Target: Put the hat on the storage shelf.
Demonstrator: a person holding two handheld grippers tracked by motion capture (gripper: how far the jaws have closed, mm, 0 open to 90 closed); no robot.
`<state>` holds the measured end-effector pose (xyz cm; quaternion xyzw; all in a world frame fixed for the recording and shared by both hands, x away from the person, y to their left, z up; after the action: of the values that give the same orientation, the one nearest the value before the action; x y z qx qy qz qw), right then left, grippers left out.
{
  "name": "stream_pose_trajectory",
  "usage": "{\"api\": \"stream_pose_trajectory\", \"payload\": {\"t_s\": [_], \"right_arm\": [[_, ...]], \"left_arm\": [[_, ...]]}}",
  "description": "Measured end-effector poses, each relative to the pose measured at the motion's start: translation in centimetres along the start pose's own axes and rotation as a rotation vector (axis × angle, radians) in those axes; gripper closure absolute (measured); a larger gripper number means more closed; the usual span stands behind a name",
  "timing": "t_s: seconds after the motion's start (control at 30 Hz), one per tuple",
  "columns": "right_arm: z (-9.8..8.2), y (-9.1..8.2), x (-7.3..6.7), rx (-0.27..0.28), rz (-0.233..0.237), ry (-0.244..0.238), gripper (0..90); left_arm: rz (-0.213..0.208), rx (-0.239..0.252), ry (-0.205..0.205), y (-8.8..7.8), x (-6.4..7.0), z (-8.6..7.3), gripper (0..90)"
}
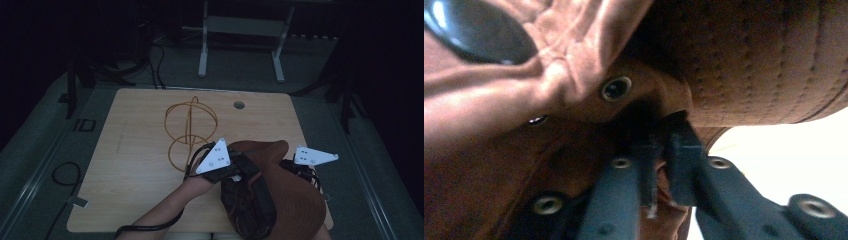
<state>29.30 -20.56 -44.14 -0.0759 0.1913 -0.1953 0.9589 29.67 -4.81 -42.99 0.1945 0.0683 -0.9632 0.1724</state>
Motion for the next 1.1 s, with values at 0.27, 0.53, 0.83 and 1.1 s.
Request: {"api": "stream_pose_trajectory", "payload": {"t_s": [0.27, 0.53, 0.83, 1.1], "right_arm": [[-0.1, -0.6, -0.2, -0.003, 0.045, 0.031, 88.4], [0.3, -1.7, 0.0, 0.023, 0.032, 0.045, 88.4], [1.7, -4.0, 1.0, 0.117, 0.016, 0.083, 88.5], [3.5, -5.9, 2.6, 0.175, -0.075, 0.076, 88.4]], "left_arm": [[-0.017, -0.014, -0.002, 0.0, -0.2, 0.5, 71.0], [0.012, -0.02, -0.032, -0.4, -0.8, 0.7, 53.7], [0.095, -0.038, -0.074, -2.6, -2.1, 0.4, 36.5], [0.098, -0.162, -0.083, -5.3, -1.6, -2.2, 30.4]]}}
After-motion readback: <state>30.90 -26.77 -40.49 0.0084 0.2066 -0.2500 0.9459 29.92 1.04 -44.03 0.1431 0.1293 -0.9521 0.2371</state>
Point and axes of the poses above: each handheld gripper's, and its own axes: y roughly forward along the jaws, z roughly out of its top, x roughly to its right, the point moved 5 cm from there along y, roughly forward along the jaws, and after that the axes turned 12 degrees about y, right-handed, at the moved point
